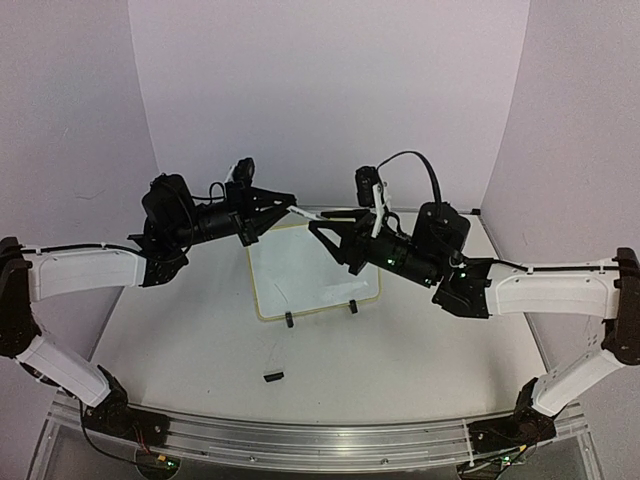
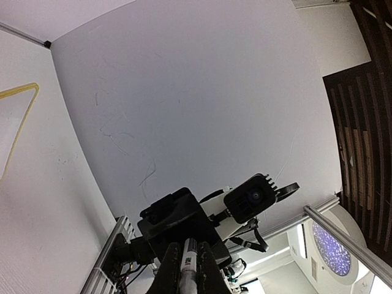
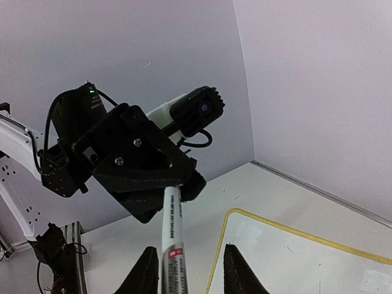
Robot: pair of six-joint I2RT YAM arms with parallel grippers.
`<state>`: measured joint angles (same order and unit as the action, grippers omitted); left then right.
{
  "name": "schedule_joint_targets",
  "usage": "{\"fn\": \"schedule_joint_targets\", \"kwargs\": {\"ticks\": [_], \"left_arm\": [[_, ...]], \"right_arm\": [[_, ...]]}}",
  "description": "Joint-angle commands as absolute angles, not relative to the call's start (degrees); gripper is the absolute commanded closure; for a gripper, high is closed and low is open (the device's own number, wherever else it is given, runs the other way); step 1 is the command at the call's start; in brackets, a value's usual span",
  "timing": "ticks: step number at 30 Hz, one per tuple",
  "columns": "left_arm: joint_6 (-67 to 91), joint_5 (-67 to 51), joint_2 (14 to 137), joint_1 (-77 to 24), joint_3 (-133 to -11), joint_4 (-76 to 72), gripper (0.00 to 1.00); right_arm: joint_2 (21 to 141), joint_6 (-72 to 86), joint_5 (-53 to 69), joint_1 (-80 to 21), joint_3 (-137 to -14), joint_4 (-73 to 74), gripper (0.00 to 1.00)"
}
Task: Write a sentence on the whiteboard
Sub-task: Adjust the whiteboard marker at the center of the board.
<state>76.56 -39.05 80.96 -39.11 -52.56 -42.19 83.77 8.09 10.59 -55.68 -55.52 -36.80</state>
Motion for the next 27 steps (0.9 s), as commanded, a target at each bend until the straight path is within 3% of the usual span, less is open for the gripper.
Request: {"fn": "schedule_joint_targets", "kwargs": {"ticks": [1, 6, 11, 27], "left_arm": [[72.61, -38.77, 80.97, -39.38, -52.20, -49.30, 1.00], [64.11, -40.23, 79.41, -39.38, -52.50, -47.94, 1.00], [56.21, -40.95, 76.57, -39.37, -52.89, -42.39, 1.00], [46.45, -44.69, 72.75, -39.38, -51.81, -39.78, 1.00]], "right_arm": [[82.44, 20.31, 8.76, -55.44, -55.02, -38.67, 0.43], [83.21, 30.62, 17.68, -54.20, -55.20, -41.52, 0.27], [83.76, 38.21, 25.44, -52.03, -56.59, -44.22, 0.24], [93.88, 53.86, 36.30, -50.11, -63.36, -56.71, 0.63]]}}
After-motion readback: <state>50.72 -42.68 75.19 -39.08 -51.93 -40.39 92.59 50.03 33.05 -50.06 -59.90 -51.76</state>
